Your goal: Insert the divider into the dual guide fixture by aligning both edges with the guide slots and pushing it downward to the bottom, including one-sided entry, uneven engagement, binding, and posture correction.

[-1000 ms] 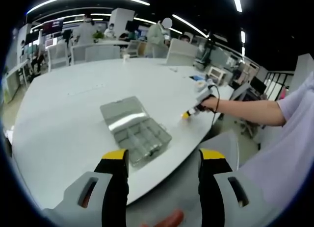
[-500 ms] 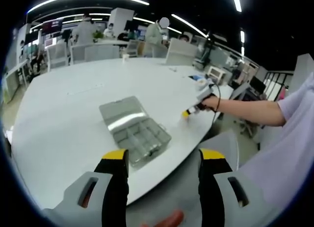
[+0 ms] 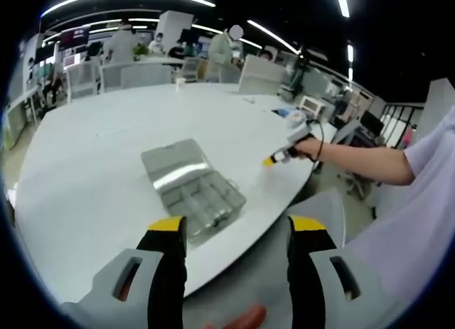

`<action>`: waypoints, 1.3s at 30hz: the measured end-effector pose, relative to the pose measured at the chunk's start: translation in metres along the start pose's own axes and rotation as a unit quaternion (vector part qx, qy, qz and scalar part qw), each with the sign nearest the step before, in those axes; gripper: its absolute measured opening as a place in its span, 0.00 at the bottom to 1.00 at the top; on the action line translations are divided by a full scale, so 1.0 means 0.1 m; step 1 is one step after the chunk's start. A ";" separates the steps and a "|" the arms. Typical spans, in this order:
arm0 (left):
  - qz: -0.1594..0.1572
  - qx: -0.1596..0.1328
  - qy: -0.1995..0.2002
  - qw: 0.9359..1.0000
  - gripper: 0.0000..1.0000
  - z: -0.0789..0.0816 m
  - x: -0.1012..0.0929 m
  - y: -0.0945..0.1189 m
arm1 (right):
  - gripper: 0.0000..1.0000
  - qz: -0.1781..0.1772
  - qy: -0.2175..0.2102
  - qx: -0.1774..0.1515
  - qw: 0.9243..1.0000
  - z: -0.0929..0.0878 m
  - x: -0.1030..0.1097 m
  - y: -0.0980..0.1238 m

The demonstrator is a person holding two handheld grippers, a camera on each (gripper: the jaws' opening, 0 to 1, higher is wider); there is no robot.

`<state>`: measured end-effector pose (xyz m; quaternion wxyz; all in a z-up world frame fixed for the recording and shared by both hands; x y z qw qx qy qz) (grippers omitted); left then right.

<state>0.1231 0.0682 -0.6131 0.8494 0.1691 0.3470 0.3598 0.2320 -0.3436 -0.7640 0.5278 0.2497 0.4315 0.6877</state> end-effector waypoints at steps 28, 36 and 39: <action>-0.005 0.006 0.004 1.000 0.53 0.00 -0.01 -0.10 | 0.26 0.018 0.040 -0.115 0.992 0.17 0.25 0.44; -0.008 0.007 0.000 1.000 0.52 0.02 0.00 -0.15 | 0.26 0.031 0.054 -0.142 0.988 0.26 0.40 0.57; -0.010 0.005 -0.001 1.000 0.50 0.04 0.00 -0.17 | 0.26 0.037 0.058 -0.152 0.986 0.29 0.45 0.62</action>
Point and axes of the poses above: the point that each gripper's makers call its tool centre point, and the gripper's own axes: y roughly backward along the fingers, x roughly to its left, z roughly out of its top, the point moved 9 cm from there along y, roughly backward along the fingers, and after that the axes turned 15 degrees about y, right-handed, at the moved point
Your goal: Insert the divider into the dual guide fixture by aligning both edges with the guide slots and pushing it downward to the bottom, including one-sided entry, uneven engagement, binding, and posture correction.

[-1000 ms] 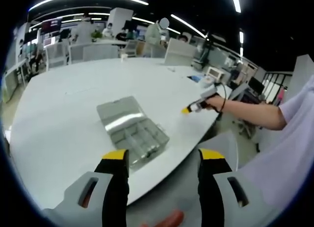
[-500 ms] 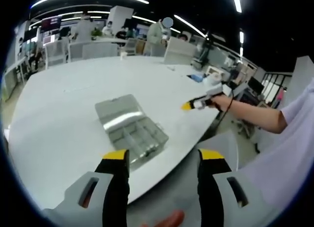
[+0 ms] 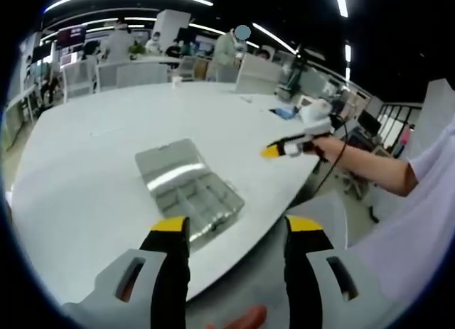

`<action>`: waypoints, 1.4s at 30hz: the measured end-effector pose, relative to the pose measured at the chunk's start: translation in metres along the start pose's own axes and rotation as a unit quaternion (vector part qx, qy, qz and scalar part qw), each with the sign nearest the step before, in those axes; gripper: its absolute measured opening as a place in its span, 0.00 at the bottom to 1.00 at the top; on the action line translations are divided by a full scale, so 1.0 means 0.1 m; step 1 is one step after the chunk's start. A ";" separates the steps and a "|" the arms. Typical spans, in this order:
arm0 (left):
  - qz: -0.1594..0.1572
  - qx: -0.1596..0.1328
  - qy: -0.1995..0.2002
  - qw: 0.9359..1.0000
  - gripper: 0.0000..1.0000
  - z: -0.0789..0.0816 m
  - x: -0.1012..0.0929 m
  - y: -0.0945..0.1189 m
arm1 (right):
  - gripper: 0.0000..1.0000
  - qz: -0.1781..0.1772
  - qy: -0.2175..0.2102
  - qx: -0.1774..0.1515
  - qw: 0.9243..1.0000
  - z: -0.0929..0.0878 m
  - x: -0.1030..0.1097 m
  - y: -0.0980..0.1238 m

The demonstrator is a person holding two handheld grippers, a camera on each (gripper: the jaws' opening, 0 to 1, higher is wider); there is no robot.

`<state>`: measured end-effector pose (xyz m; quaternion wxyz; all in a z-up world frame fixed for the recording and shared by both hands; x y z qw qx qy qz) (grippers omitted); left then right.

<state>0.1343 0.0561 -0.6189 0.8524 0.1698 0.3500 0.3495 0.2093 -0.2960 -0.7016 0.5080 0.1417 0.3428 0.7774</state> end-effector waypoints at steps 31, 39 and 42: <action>-0.023 -0.021 0.014 0.999 0.45 0.18 -0.07 -0.14 | 0.26 0.050 0.026 -0.094 0.994 0.34 0.48 0.26; -0.027 -0.034 0.024 0.999 0.41 0.22 -0.09 -0.16 | 0.26 0.065 0.039 -0.117 0.990 0.43 0.66 0.32; -0.026 -0.033 0.024 0.999 0.41 0.22 -0.10 -0.17 | 0.26 0.072 0.041 -0.124 0.989 0.46 0.71 0.33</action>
Point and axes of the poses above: the point that each gripper's makers call its tool centre point, and the gripper's own axes: y roughly backward along the fingers, x roughly to its left, z roughly out of its top, the point moved 9 cm from there along y, roughly backward along the fingers, and after that the axes turned 15 degrees about y, right-handed, at the moved point
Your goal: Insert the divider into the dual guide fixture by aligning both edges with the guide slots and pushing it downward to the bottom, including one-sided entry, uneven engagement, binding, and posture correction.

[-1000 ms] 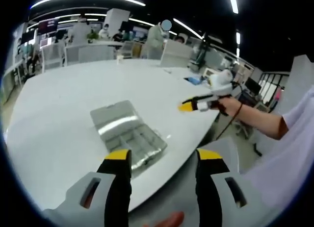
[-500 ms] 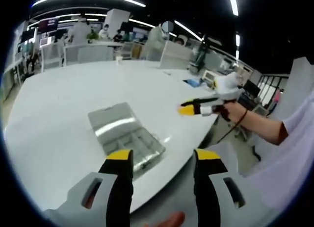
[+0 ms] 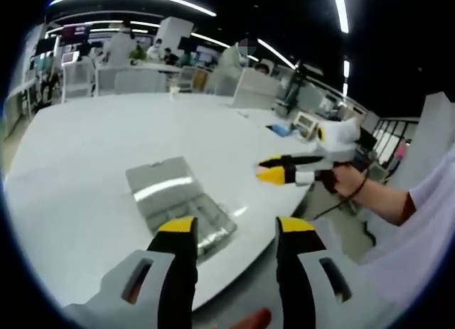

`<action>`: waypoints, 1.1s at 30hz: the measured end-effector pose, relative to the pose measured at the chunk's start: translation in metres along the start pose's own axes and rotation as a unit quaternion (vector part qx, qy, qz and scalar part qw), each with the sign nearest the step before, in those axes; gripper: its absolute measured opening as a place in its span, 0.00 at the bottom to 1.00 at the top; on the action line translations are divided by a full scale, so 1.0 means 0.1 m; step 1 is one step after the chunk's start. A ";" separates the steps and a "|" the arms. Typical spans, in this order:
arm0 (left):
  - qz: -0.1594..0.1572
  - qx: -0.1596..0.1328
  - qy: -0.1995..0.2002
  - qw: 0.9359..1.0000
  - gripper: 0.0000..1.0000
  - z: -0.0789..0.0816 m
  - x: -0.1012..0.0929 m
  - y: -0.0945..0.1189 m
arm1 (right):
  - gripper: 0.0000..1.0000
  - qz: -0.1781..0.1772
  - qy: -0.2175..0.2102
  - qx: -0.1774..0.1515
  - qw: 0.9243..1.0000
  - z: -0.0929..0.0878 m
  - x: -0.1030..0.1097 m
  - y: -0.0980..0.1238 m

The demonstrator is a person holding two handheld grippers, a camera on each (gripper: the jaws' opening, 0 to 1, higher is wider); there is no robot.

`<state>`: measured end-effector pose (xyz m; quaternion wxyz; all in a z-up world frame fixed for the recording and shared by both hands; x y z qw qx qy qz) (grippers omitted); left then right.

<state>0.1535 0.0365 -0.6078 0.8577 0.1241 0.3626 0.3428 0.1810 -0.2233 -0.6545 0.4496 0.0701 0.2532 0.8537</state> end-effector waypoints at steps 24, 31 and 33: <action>0.005 -0.014 0.018 1.000 0.37 0.05 0.08 0.01 | 0.26 0.062 0.039 -0.043 0.996 0.27 0.53 -0.10; -0.004 -0.018 0.020 1.000 0.35 0.09 0.04 -0.05 | 0.26 0.077 0.042 -0.058 0.994 0.36 0.66 -0.12; -0.008 -0.024 0.022 0.999 0.34 0.11 0.04 -0.06 | 0.26 0.080 0.045 -0.064 0.994 0.40 0.69 -0.12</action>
Point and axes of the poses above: the point that each gripper's makers call its tool centre point, and the gripper's own axes: y roughly backward along the fingers, x roughly to its left, z roughly out of its top, the point moved 9 cm from there along y, roughly backward along the fingers, and after that the axes turned 15 degrees about y, right-handed, at the moved point
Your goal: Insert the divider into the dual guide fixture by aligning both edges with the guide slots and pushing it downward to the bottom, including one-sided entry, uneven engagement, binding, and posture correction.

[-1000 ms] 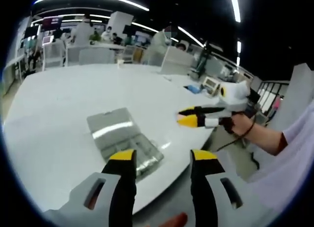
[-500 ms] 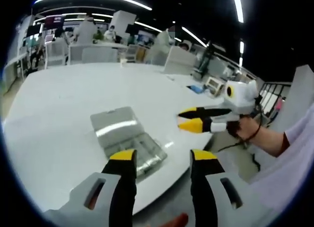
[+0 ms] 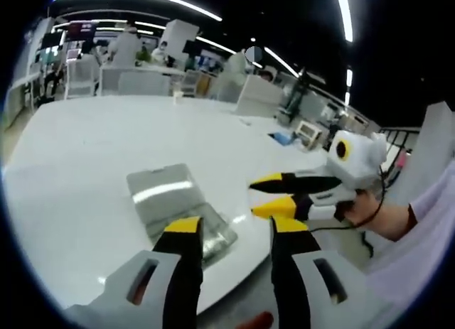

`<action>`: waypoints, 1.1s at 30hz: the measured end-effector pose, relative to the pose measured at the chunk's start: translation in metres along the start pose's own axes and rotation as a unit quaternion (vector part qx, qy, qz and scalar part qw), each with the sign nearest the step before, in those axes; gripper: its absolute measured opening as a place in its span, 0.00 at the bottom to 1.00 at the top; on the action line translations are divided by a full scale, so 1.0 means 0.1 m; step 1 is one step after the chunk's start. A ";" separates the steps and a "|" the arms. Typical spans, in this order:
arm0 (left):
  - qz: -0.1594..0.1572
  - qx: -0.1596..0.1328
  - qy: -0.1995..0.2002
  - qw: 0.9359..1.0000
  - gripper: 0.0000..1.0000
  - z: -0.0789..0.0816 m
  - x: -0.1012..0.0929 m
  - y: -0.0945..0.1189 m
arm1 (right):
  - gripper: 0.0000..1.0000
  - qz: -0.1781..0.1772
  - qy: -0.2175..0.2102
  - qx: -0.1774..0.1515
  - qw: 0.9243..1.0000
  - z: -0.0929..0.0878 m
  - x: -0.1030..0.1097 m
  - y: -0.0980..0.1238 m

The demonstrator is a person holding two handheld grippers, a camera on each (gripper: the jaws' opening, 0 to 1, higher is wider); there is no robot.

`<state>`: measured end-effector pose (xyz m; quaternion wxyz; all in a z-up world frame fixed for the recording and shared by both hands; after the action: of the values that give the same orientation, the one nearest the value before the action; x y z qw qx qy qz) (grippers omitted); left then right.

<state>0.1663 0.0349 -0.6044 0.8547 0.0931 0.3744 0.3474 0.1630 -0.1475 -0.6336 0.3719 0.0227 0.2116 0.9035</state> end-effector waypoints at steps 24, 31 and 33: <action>-0.006 -0.008 0.053 0.999 0.19 0.05 0.00 -0.15 | 0.26 0.013 0.039 -0.029 0.999 0.18 0.20 -0.07; -0.002 -0.002 0.058 0.998 0.18 0.04 0.02 -0.18 | 0.26 0.011 0.050 -0.029 0.998 0.19 0.23 -0.10; 0.000 -0.001 0.065 0.998 0.16 0.03 0.04 -0.19 | 0.26 0.012 0.051 -0.029 0.998 0.19 0.24 -0.12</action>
<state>0.1802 0.0239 -0.6123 0.8287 0.0699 0.4287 0.3530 0.1567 -0.1168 -0.6241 0.3504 -0.0319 0.2040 0.9136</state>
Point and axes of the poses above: the point that each gripper's makers call its tool centre point, and the gripper's own axes: y roughly backward along the fingers, x roughly to its left, z roughly out of its top, the point moved 9 cm from there along y, roughly backward along the fingers, and after that the axes turned 15 degrees about y, right-handed, at the moved point
